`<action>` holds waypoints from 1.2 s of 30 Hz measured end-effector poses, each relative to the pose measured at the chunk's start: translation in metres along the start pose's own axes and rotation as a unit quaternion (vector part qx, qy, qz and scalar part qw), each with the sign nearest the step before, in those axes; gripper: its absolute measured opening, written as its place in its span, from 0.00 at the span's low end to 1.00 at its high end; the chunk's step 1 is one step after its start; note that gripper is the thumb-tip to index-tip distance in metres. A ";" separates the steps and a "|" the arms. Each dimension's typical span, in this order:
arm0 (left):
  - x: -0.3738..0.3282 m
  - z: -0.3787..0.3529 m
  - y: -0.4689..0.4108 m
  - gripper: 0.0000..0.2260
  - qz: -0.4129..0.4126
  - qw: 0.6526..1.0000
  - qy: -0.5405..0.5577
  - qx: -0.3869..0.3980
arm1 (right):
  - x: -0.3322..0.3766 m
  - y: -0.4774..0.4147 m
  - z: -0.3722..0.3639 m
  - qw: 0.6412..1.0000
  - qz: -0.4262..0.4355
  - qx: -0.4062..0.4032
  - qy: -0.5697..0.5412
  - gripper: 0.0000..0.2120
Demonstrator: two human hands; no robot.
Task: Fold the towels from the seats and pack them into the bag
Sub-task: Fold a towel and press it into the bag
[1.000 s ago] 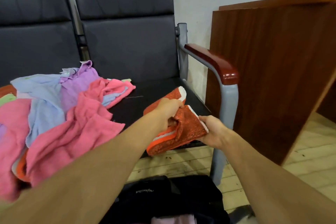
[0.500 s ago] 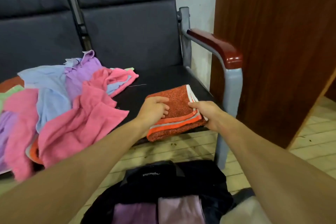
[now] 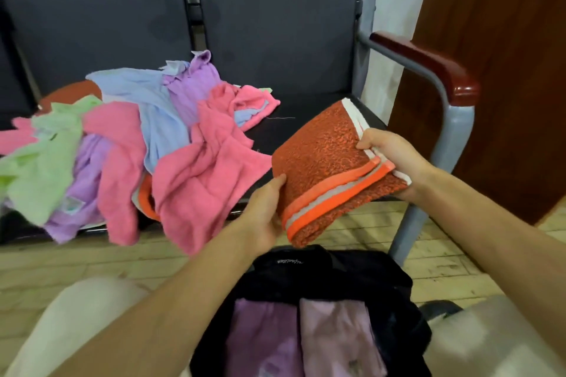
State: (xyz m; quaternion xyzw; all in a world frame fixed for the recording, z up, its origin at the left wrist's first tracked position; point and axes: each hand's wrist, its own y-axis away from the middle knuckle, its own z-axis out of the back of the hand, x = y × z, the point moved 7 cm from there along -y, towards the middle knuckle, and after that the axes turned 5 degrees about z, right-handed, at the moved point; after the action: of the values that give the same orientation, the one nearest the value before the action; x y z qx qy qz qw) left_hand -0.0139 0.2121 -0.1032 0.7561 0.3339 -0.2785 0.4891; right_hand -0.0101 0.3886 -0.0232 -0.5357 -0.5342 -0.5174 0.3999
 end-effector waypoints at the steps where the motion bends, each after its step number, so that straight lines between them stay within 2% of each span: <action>1: 0.008 0.000 0.001 0.17 0.034 0.998 0.041 0.029 | -0.003 0.004 -0.006 1.000 -0.009 0.008 -0.022 0.20; 3: 0.016 0.003 0.002 0.24 0.072 0.991 0.084 0.075 | -0.012 0.012 -0.017 0.997 -0.022 0.036 -0.064 0.13; 5: 0.014 0.004 0.006 0.24 0.052 0.990 0.090 0.091 | -0.022 0.022 -0.023 0.993 -0.027 0.052 -0.101 0.13; 8: 0.008 0.020 0.012 0.16 -0.057 0.998 0.038 0.016 | -0.035 0.038 -0.021 0.993 -0.028 0.046 -0.106 0.13; 10: 0.011 0.034 0.020 0.13 -0.121 0.990 -0.043 -0.054 | -0.052 0.048 -0.017 0.997 -0.052 0.031 -0.055 0.16; 14: 0.032 0.056 0.028 0.07 -0.163 0.961 -0.203 -0.090 | -0.092 0.068 -0.007 0.997 -0.073 -0.005 0.038 0.07; 17: 0.060 0.076 0.019 0.05 -0.112 0.957 -0.259 -0.068 | -0.134 0.077 -0.010 0.993 -0.089 -0.001 0.078 0.08; 20: 0.110 0.109 0.006 0.04 0.012 0.964 -0.253 -0.083 | -0.190 0.072 -0.011 0.977 -0.081 -0.008 0.198 0.11; 22: 0.139 0.131 -0.006 0.04 0.058 0.943 -0.313 -0.096 | -0.229 0.067 -0.016 0.962 -0.076 0.008 0.261 0.15; 25: 0.160 0.156 -0.027 0.11 0.067 0.920 -0.369 -0.115 | -0.277 0.060 -0.021 0.950 -0.083 0.010 0.301 0.19; 29: 0.180 0.181 -0.051 0.27 0.095 0.871 -0.463 -0.132 | -0.332 0.058 -0.027 0.953 -0.153 0.018 0.262 0.23; 33: 0.195 0.196 -0.060 0.25 0.127 0.804 -0.561 -0.149 | -0.362 0.056 -0.032 0.943 -0.183 0.047 0.274 0.26; 36: 0.209 0.210 -0.072 0.26 0.147 0.783 -0.586 -0.152 | -0.386 0.053 -0.040 0.935 -0.186 0.081 0.292 0.27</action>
State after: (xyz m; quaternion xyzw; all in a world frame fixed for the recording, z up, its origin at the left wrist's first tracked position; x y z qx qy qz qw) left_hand 0.0405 0.0881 -0.3759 0.4032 -0.0936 -0.5382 0.7342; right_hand 0.0779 0.2827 -0.3896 -0.2177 -0.5240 -0.6713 0.4768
